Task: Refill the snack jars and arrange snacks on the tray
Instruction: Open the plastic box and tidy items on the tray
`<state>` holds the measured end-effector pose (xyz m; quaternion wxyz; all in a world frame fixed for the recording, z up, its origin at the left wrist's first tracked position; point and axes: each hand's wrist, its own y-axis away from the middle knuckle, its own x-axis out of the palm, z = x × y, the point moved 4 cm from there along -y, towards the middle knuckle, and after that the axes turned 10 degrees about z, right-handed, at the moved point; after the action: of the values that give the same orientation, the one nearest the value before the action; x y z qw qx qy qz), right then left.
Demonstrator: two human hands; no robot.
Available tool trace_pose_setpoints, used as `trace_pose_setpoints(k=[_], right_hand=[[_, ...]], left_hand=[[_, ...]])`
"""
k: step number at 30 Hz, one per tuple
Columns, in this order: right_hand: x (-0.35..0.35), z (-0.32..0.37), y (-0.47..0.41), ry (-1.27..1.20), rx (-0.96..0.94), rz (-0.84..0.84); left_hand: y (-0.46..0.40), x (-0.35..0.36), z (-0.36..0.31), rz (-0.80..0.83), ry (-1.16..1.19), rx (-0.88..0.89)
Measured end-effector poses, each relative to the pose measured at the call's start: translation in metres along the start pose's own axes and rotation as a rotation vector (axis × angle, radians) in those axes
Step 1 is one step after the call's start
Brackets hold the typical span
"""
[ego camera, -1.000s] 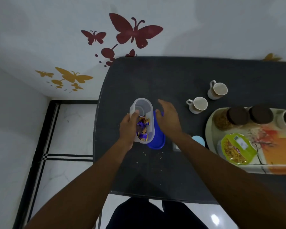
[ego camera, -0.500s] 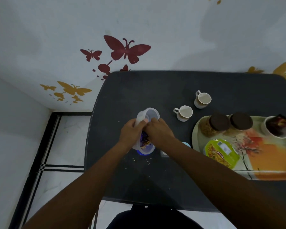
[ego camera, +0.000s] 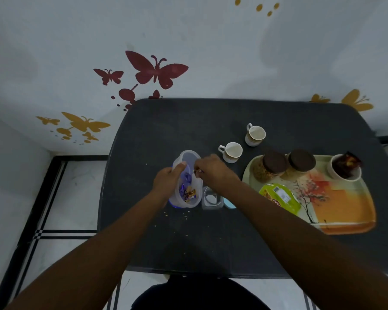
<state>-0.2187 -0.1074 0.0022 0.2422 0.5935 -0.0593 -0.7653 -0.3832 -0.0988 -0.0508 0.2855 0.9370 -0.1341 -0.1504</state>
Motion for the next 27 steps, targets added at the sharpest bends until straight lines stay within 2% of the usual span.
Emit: trace_pose_setpoints(k=[3, 6, 12, 15, 19, 21, 24, 27], right_hand=[[-0.006, -0.012, 0.013, -0.088, 0.071, 0.051], [0.007, -0.021, 0.03, -0.119, 0.136, 0.209], [0.037, -0.016, 0.035, -0.027, 0.183, 0.426], [0.041, -0.013, 0.033, 0.001, 0.18, 0.377], [0.043, -0.01, 0.031, -0.063, 0.26, 0.394], [0.031, -0.008, 0.028, -0.125, 0.258, 0.284], [0.006, 0.002, 0.026, -0.189, 0.163, 0.04], [0.002, 0.023, 0.027, -0.165, -0.03, 0.074]], left_hand=[[-0.001, -0.004, 0.006, -0.037, -0.033, -0.034], [-0.002, -0.004, 0.011, -0.061, 0.025, -0.07], [0.003, 0.002, 0.013, -0.05, 0.079, -0.089], [0.007, 0.004, 0.013, -0.036, 0.103, -0.084], [0.011, 0.005, 0.01, -0.018, 0.08, -0.049], [0.012, 0.005, 0.008, -0.017, 0.035, -0.032], [0.016, 0.007, 0.004, -0.009, 0.032, 0.0], [0.019, 0.008, -0.003, 0.01, 0.049, 0.007]])
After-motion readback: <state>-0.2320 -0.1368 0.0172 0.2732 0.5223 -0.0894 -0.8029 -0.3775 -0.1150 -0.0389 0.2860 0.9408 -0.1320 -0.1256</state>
